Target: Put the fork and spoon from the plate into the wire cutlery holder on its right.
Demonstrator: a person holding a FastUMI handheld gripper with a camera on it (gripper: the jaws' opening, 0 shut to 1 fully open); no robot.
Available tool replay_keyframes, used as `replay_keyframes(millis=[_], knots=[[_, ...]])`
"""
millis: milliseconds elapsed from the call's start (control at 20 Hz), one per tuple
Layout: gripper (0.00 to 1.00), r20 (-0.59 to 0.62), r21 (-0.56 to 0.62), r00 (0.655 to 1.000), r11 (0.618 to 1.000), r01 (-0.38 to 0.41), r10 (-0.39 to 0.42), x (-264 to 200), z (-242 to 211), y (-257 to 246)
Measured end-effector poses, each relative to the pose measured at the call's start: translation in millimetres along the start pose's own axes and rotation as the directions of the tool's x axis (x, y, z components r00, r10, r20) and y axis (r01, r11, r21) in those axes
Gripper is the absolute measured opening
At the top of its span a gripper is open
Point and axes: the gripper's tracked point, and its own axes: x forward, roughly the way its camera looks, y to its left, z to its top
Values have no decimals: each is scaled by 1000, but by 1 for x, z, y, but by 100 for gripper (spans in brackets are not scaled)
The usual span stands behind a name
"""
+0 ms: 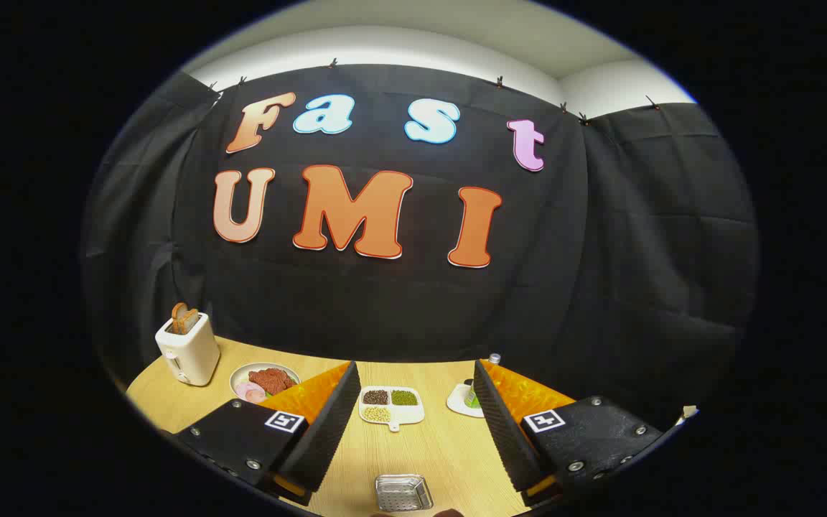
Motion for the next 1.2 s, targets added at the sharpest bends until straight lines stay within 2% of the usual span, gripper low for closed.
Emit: replay_keyframes(millis=[350,750,1200], knots=[[95,28,13,999,1000,-19,19,2,12,11],[95,139,33,990,999,21,-26,-2,50,11],[95,133,35,990,998,-45,40,-4,49,53]])
